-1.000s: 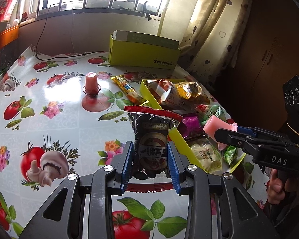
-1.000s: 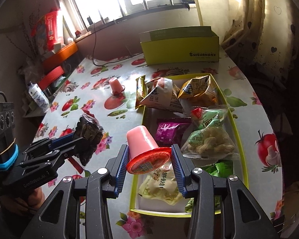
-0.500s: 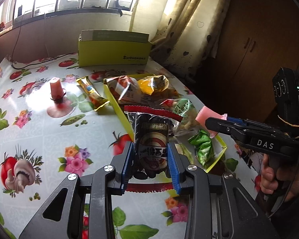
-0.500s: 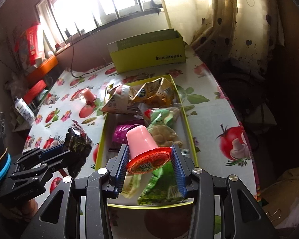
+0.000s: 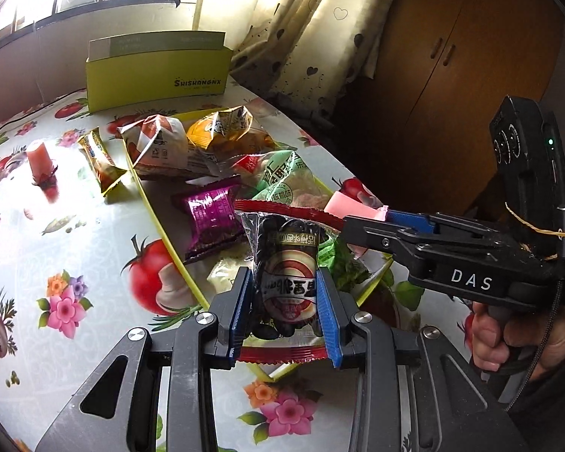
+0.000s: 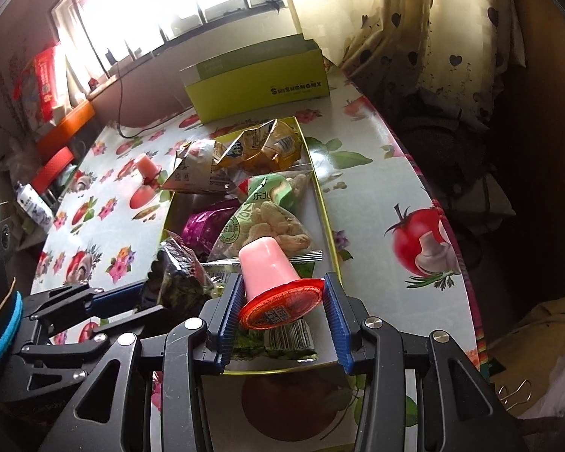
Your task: Organize snacks
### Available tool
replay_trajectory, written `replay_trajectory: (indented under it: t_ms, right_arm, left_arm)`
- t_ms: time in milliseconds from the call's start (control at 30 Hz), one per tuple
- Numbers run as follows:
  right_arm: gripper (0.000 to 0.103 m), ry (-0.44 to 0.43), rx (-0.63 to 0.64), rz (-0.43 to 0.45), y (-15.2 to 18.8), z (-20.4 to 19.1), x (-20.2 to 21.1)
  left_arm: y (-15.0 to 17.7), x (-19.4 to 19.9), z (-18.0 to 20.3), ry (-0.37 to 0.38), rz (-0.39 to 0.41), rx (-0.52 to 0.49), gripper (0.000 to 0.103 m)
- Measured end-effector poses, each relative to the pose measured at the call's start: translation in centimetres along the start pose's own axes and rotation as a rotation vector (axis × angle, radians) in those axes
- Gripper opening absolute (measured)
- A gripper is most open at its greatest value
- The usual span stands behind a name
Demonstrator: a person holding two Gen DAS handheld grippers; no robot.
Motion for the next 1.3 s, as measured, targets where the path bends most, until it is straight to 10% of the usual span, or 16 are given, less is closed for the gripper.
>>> replay_trajectory:
  t_ms: [967,1300]
  right_arm:
    - [0.046,-0.026,0.034,0.006,0.8,0.3,1.4]
    - [0.025,0.01,0.061,0.007,0.7,-0.7,1.5]
  left_arm:
    - [-0.5,0.6,-1.1,-0.016,0.054,0.076,0.044]
    - [0.4,-0.1,-2.2,-0.141,-0.005,0.081,0.044]
Point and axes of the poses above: each gripper's, at about its wrist camera, not at the fingertips, and x roughly against the way its jaws point, z to its right, y to its underside, the point moved 1 cm from there along -x, roughly the way its jaws point, and after that the axes turned 3 degrees about -y, right-handed, at the moved point
